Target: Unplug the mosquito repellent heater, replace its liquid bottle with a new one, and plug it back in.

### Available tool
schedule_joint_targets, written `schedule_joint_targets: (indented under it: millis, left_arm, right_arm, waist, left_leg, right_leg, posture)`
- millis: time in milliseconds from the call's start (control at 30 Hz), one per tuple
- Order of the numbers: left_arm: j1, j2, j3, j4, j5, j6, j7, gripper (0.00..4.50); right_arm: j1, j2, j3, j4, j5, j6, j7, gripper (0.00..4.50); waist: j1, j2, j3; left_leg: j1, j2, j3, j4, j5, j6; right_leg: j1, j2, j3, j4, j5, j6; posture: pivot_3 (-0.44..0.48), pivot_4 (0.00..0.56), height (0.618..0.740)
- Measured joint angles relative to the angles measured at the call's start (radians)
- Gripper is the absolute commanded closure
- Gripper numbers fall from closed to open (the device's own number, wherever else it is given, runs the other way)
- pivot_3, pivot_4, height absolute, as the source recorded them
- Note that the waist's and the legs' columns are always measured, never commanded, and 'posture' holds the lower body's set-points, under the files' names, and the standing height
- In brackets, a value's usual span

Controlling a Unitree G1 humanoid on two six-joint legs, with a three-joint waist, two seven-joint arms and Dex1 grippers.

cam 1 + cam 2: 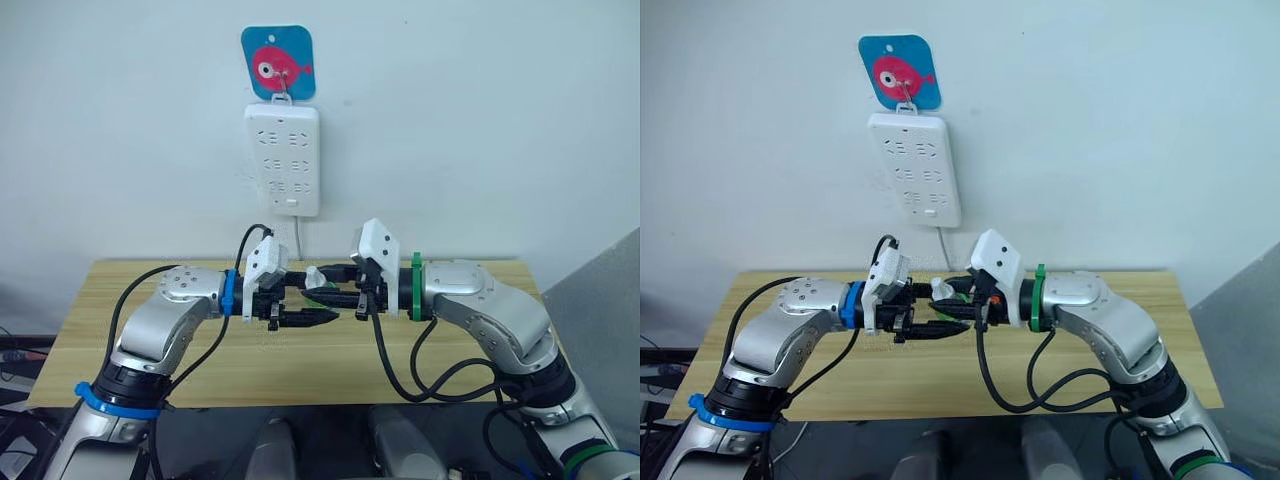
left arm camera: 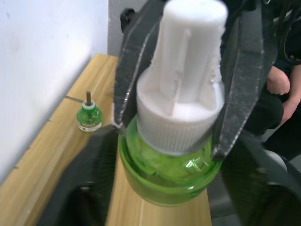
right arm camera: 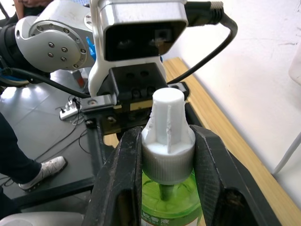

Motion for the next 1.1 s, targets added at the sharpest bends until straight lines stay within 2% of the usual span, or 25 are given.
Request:
schedule_joint_targets:
  millis: [33, 67, 333, 633, 933, 1033, 1100]
  left_arm:
    - [0.0, 0.0, 0.0, 0.005, 0.001, -0.003, 0.001, 0.03]
    - [0.0, 0.0, 0.0, 0.008, 0.001, -0.004, 0.001, 0.0]
    - [0.011, 0.022, 0.012, 0.001, -0.066, 0.116, -0.001, 0.0]
    - [-0.064, -0.006, 0.04, -0.023, -0.179, 0.246, 0.03, 0.0]
    - [-0.057, 0.003, 0.018, -0.048, -0.177, 0.261, 0.01, 0.0]
    - [-0.06, -0.011, 0.019, -0.045, -0.176, 0.26, 0.026, 0.61]
    - [-0.063, -0.02, 0.019, -0.043, -0.177, 0.26, 0.034, 1.19]
  right_arm:
    - [0.001, 0.0, -0.006, 0.0, 0.0, 0.0, 0.0, 3.39]
    - [0.001, 0.0, -0.009, 0.0, 0.001, 0.0, 0.0, 3.39]
    - [0.014, 0.021, -0.09, 0.0, 0.083, 0.031, -0.004, 3.39]
    - [0.014, 0.034, -0.114, -0.001, 0.157, 0.066, -0.023, 3.39]
    - [0.014, 0.035, -0.122, -0.002, 0.182, 0.068, -0.042, 3.39]
    - [0.014, 0.034, -0.122, -0.003, 0.195, 0.069, -0.043, 3.39]
    - [0.014, 0.032, -0.122, -0.003, 0.196, 0.069, -0.043, 3.39]
  waist:
    - [-0.001, 0.0, -0.002]
    - [-0.002, 0.0, -0.003]
    - [-0.013, 0.0, -0.009]
    - [-0.016, 0.003, -0.018]
    - [-0.017, 0.004, -0.02]
    - [-0.017, 0.004, -0.02]
    - [-0.017, 0.004, -0.02]
  left_leg:
    - [0.0, 0.0, 0.0, 0.0, 0.0, 0.0]
    - [0.0, 0.0, 0.0, 0.0, 0.0, 0.0]
    - [0.001, 0.0, -0.001, 0.0, 0.0, 0.001]
    - [0.001, 0.0, -0.002, 0.001, 0.001, 0.001]
    - [0.003, 0.0, -0.002, 0.001, 0.001, 0.001]
    - [0.003, 0.0, -0.002, 0.001, 0.001, 0.001]
    - [0.003, 0.0, -0.002, 0.001, 0.001, 0.001]
  right_leg:
    - [0.0, 0.0, 0.0, 0.0, 0.0, 0.0]
    - [0.0, 0.0, 0.0, 0.0, 0.0, 0.0]
    - [0.001, 0.0, -0.001, 0.002, 0.0, 0.0]
    - [0.001, 0.001, -0.002, 0.003, 0.0, 0.0]
    - [0.002, 0.002, -0.002, 0.003, 0.0, -0.001]
    - [0.002, 0.002, -0.001, 0.004, 0.0, -0.001]
    - [0.002, 0.002, -0.001, 0.004, 0.0, -0.001]
  posture:
    - [-0.161, 0.082, 0.711]
    - [-0.16, 0.082, 0.711]
    - [-0.154, 0.082, 0.711]
    - [-0.159, 0.083, 0.711]
    - [-0.16, 0.087, 0.711]
    - [-0.158, 0.087, 0.711]
    - [-0.158, 0.087, 0.711]
